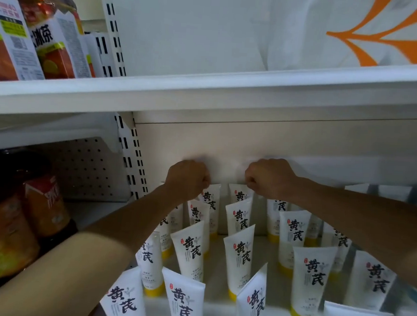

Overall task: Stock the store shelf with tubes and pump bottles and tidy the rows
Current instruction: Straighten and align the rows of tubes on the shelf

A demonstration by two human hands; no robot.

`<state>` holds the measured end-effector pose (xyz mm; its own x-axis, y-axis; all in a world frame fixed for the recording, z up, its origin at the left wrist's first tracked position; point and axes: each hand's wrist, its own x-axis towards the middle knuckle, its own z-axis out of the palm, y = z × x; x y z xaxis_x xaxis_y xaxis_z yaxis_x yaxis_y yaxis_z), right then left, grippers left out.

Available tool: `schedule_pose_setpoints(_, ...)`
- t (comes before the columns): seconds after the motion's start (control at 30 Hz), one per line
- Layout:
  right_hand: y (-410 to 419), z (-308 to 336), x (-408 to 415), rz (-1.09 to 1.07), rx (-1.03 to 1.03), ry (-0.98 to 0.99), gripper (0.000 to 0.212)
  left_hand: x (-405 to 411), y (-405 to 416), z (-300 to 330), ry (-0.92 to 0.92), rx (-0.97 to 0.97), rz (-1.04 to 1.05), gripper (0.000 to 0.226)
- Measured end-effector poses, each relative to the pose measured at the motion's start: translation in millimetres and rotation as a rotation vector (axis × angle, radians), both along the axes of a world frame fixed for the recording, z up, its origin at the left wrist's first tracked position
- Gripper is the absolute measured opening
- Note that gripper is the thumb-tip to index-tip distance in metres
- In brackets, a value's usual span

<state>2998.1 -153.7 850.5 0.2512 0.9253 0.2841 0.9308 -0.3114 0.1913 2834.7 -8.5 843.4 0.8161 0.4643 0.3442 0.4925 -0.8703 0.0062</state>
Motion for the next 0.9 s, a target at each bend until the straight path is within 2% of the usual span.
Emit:
schedule_pose_setpoints(0.2, -5, 5, -3, 0.022, 0.021, 0.063, 0.014, -4, -4, 5, -0.026, -0.013, 0.015, 0.015)
schedule_pose_setpoints(0.33, -15, 13, -10, 0.079, 0.100, 0.109, 0.016, -17, -4, 11, -0.069, 0.000, -0.062, 0.015)
schedule_pose_setpoints(0.43, -26, 17, -13, 0.211, 0.077, 0.243, 0.015, -34, -2, 16, -0.083, -0.164, -0.259, 0.015)
schedule_pose_setpoints(0.53, -33, 13, -18, 0.303, -0.099, 0.319, 0.016, -53, -3, 18, 0.076, -0.342, -0.332, 0.018)
schedule_pose_setpoints(0.63, -32, 6, -25, 0.307, -0.170, 0.260, 0.017, -57, -4, 9, 0.159, -0.237, -0.310, 0.021)
schedule_pose_setpoints(0.7, -32, 3, -29, 0.300, -0.140, 0.299, 0.008, -55, -6, 3, 0.131, -0.219, -0.293, 0.019)
schedule_pose_setpoints(0.9, -38, 4, -32, 0.253, -0.068, 0.335, 0.015, -53, -14, 2, 0.042, -0.223, -0.283, 0.012)
